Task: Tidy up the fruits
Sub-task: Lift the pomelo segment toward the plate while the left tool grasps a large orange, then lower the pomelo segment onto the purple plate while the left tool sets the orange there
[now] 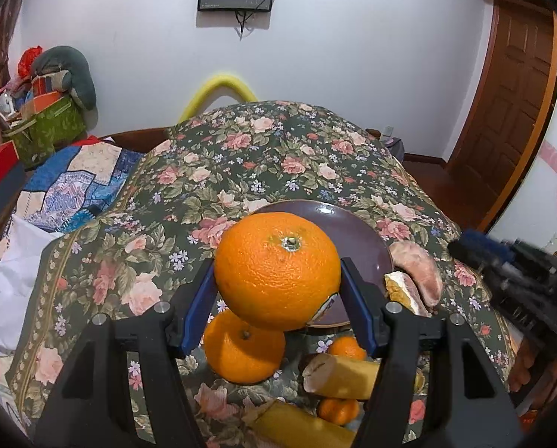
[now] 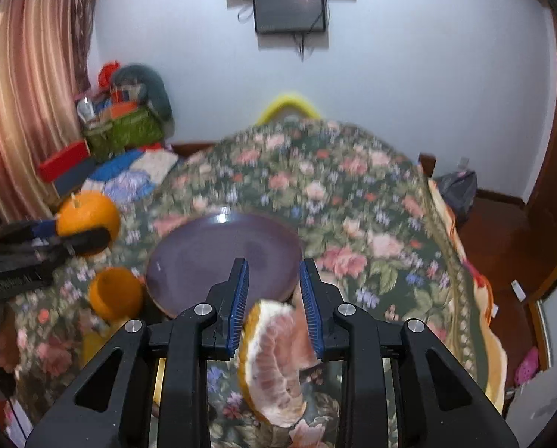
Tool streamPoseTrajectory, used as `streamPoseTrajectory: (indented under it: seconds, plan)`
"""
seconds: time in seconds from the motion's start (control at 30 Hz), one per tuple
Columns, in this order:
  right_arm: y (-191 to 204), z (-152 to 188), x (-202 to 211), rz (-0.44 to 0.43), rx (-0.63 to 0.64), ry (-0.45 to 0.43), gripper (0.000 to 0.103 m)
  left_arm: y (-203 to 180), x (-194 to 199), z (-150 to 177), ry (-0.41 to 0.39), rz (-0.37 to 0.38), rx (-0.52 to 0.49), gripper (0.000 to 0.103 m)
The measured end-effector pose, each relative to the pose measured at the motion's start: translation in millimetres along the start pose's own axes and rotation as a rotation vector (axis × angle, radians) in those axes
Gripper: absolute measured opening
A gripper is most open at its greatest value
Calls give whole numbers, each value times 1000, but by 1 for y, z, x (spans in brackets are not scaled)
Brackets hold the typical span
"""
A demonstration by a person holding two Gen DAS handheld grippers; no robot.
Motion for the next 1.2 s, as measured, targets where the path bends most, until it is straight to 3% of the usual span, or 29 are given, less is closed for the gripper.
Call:
streamPoseTrajectory:
  seconds: [0.3,0.5,0.83,1.2]
  plan:
    - [-20,35,7,-6,-47,60,27,1,-6,10,11,-6,-14,64]
    - [-50,33,-1,39,-76,93,42,-2,-10,11,21,4,-8,64]
    - [-77,50,-50,25,-120,235,43,-7,-21,11,39,0,-33,64]
    - [-77,55,-66,-11,-93,281,42,-11,-39,9,69,-5,-45,64]
Point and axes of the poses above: each gripper's, at about its wrist camera, not at the fingertips, and x roughly against the way its jaws point, y to its left, z to its underside, the point moved 10 cm from there along -x, roughly the way its jaws point, and after that the axes turned 15 degrees about -z, right-handed, at the moved point
